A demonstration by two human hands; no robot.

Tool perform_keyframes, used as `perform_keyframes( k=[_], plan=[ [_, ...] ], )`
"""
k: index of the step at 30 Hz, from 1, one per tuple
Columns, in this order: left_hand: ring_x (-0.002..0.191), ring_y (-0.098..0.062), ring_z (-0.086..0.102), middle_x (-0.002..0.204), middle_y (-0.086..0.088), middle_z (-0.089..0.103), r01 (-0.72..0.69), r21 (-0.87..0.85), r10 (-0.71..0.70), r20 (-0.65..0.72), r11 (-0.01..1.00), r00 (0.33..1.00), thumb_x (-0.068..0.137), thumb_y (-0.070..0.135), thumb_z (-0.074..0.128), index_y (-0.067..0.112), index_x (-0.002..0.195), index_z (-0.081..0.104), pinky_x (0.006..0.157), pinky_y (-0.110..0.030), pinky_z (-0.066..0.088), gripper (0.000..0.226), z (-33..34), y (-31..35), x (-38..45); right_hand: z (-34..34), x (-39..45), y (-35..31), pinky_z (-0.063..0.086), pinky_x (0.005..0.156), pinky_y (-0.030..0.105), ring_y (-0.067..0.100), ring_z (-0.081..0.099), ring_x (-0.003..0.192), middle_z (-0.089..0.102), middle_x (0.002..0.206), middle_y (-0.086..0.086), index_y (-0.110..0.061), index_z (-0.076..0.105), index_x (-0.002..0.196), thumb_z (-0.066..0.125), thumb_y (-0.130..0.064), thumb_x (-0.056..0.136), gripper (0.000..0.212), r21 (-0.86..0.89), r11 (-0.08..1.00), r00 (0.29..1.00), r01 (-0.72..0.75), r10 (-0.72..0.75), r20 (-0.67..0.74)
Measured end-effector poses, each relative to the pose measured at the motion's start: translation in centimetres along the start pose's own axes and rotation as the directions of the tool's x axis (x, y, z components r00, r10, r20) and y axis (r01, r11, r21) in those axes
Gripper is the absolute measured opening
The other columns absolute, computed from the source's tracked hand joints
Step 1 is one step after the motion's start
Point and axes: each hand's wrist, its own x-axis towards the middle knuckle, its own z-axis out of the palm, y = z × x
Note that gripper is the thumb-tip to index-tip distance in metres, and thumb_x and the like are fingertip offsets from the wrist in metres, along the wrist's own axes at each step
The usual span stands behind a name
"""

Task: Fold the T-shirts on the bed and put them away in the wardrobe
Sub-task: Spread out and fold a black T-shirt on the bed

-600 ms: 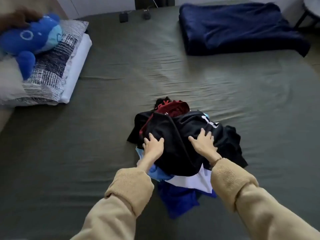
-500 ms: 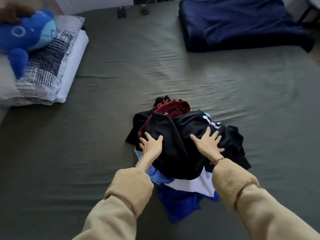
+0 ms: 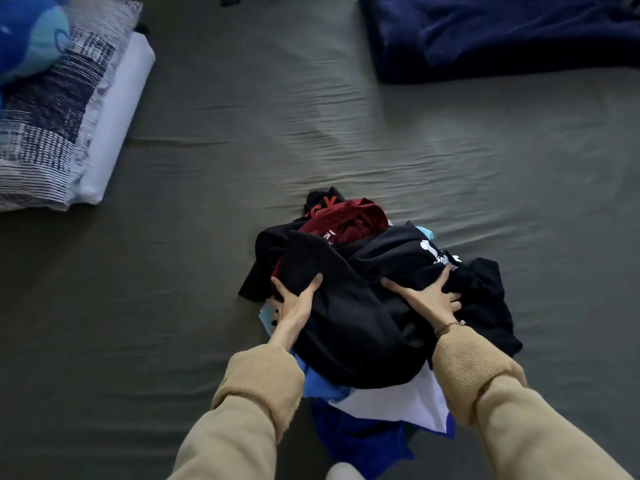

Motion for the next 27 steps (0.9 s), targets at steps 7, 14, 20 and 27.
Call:
perform_keyframes(
  k=[7,14,20,27],
  plan=[
    [0.135,-0.040,0.032,0.152,-0.015,0.029,0.008,-0.103,-0.008,-0.001,0.995,1.000,0.072,0.074,0.055,0.031,0.151,-0.006,0.112,-0.049,0.025,0.108,0.8,-0.3,1.0,-0.3,1.9,0.5,0.028,0.112,0.042,0.034,0.031,0.135,0.033,0.147,0.018,-0.026,-0.001,0.149,0.082,-0.064,0.048,0.136,0.112,0.987,0.993,0.113,-0.115,0.011],
    [0.106,-0.023,0.064,0.115,-0.006,0.068,0.117,-0.454,0.058,0.355,0.883,0.933,0.063,0.072,0.069,0.016,0.117,0.065,0.097,-0.036,0.046,0.078,1.8,-0.4,2.3,1.3,1.3,0.5,0.041,0.104,0.035,0.019,0.057,0.114,0.065,0.117,-0.004,-0.018,0.063,0.119,0.082,-0.057,0.049,0.081,0.461,0.882,0.983,0.097,-0.159,0.096],
    [0.089,-0.020,0.064,0.081,-0.004,0.075,0.087,-0.568,0.205,0.429,0.818,0.880,0.094,0.046,0.043,0.014,0.092,0.068,0.073,-0.031,0.047,0.041,2.1,0.9,0.1,2.3,-0.5,-0.1,0.045,0.097,0.031,0.014,0.064,0.102,0.070,0.109,-0.001,-0.014,0.068,0.105,0.081,-0.036,0.062,0.050,0.745,0.667,0.939,-0.017,-0.246,0.241],
    [0.098,-0.022,0.064,0.107,-0.010,0.069,0.064,-0.544,0.149,0.339,0.837,0.929,0.084,0.056,0.056,0.012,0.107,0.068,0.083,-0.031,0.049,0.051,2.1,0.5,0.6,1.4,-0.6,0.2,0.012,0.114,0.047,0.030,0.017,0.138,0.025,0.145,0.006,-0.036,0.043,0.136,0.060,-0.081,0.058,0.092,0.104,0.994,0.998,0.045,-0.049,0.031]
  ],
)
